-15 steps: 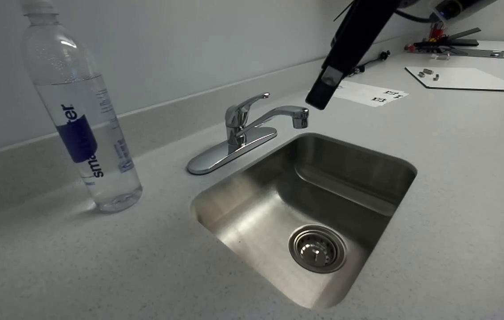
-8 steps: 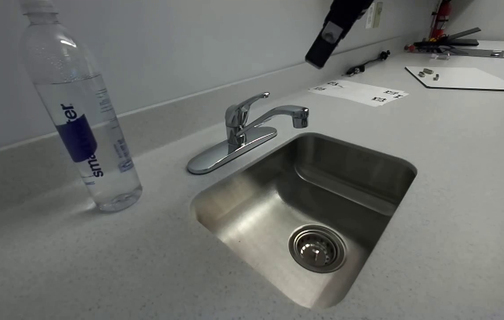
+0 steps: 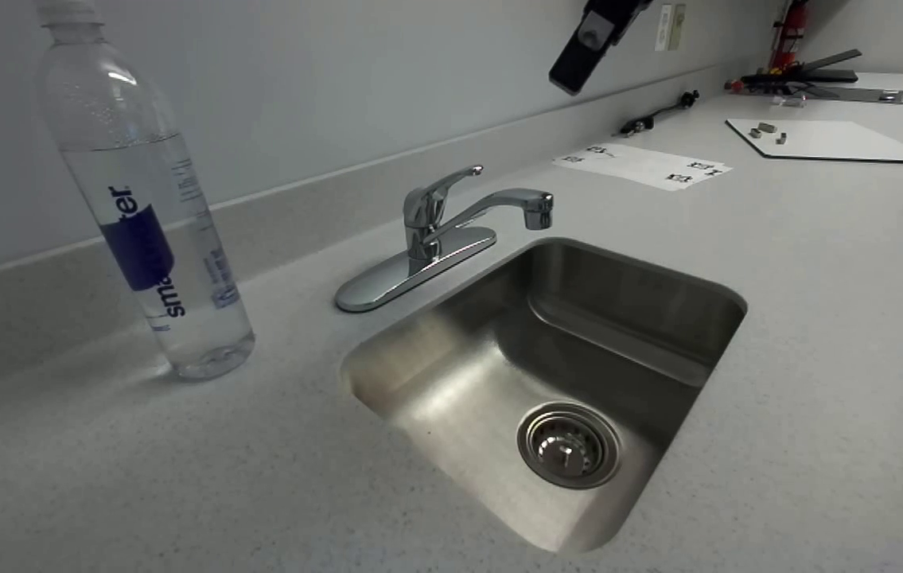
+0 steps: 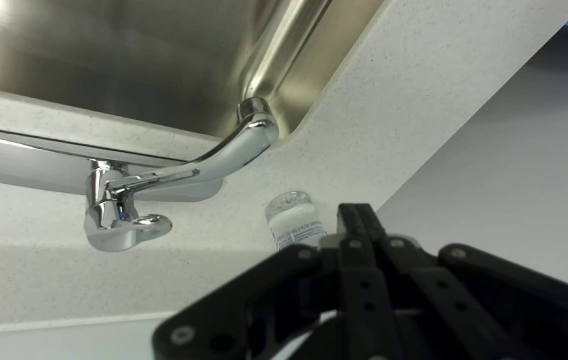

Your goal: Slide the spout to the left

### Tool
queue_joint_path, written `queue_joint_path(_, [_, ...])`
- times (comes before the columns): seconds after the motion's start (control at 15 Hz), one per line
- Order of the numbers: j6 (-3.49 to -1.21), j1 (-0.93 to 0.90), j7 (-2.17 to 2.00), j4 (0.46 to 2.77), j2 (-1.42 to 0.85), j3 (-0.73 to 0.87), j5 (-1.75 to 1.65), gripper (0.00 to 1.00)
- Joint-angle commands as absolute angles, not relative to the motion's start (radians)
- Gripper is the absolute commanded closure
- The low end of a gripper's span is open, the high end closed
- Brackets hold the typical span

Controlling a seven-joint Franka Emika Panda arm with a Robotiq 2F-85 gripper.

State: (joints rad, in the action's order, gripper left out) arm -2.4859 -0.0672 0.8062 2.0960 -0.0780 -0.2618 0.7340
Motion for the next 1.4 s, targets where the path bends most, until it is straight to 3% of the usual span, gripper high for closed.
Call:
queue_joint_path(0.0, [-2.450, -0.088, 0.807, 2.098, -0.048, -0.232, 0.748, 1.00])
queue_joint_path(0.07, [-2.448, -0.088, 0.804, 2.098, -0.046, -0.231, 0.748, 0.94])
queue_joint_path(0.13, [-2.442, -0.087, 0.801, 2.099, -0.043, -0.228, 0.745, 0.73])
queue_joint_path(0.8, [-2.394, -0.084, 0.798, 2.091, -0.008, -0.192, 0.742, 0.01])
queue_joint_path(1.33, [-2.392, -0.091, 0.785, 2.126, 0.058, -0.176, 0.736, 0.00])
